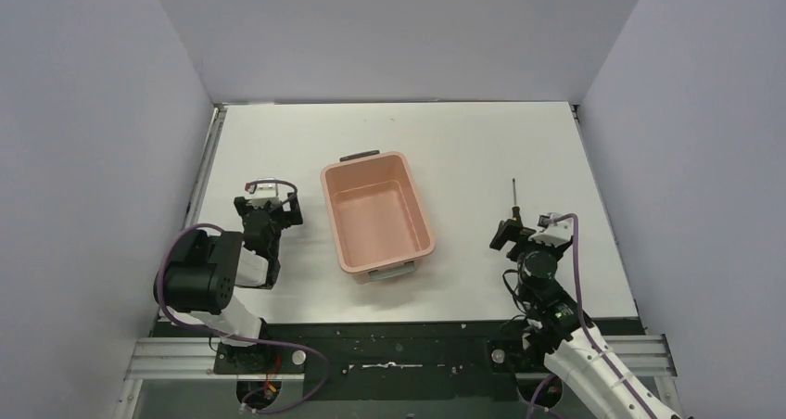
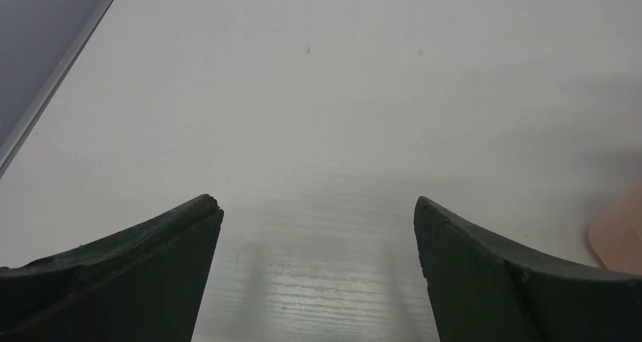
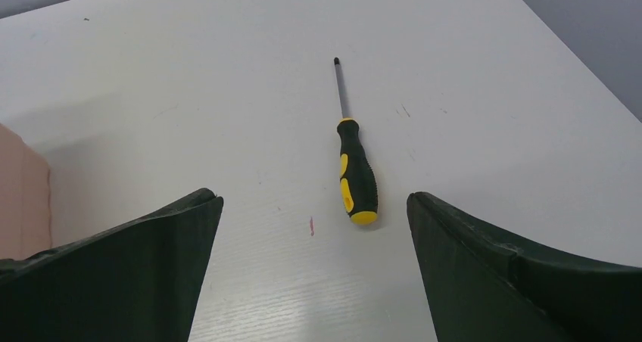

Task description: Put the screwdriver in the bin

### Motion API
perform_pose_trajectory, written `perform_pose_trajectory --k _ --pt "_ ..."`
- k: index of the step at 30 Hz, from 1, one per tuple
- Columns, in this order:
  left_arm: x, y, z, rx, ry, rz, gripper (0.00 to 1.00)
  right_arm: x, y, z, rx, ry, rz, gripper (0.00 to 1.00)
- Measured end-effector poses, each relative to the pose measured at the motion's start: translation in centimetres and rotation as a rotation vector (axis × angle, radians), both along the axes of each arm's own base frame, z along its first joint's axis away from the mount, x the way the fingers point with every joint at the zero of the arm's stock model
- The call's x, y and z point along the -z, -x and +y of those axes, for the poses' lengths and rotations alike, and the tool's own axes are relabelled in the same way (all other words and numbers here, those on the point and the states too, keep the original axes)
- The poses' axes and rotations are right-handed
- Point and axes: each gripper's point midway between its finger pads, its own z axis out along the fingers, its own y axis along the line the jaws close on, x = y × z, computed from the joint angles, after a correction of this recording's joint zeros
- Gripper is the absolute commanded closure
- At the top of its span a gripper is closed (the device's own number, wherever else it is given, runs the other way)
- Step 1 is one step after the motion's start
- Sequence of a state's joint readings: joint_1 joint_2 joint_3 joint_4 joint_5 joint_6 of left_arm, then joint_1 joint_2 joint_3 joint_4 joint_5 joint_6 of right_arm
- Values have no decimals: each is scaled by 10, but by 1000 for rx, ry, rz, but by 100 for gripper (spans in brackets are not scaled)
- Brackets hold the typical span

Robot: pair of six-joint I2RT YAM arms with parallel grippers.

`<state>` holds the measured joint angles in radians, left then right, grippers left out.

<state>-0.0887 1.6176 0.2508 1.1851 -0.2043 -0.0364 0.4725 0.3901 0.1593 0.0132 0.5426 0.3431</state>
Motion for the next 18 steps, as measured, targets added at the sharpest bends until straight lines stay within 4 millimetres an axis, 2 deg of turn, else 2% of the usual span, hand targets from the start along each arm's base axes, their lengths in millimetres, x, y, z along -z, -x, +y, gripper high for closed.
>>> perform_pose_trajectory --k 3,5,7,9,11,12,13,16,17,18 --pt "0 0 0 0 0 0 3 -7 -2 1 -7 22 7 0" --pt "0 0 0 0 0 0 3 -28 -6 1 -1 40 12 0" --pt "0 0 0 0 0 0 3 -66 -15 0 28 55 10 0" --pt "0 0 0 0 0 0 3 -113 -28 -1 66 61 -6 0" --pt "0 0 0 0 0 0 3 -157 -43 -1 96 65 -17 0" --pt "0 0 0 0 0 0 3 -186 -57 -2 119 74 -8 0" --pt "0 0 0 0 0 0 3 -203 -65 -4 133 71 -13 0" --pt "0 0 0 0 0 0 3 -231 -110 -15 134 85 69 0" --pt "0 0 0 0 0 0 3 -231 -126 -23 127 83 99 0" --pt "0 0 0 0 0 0 3 -222 -138 -30 119 83 140 1"
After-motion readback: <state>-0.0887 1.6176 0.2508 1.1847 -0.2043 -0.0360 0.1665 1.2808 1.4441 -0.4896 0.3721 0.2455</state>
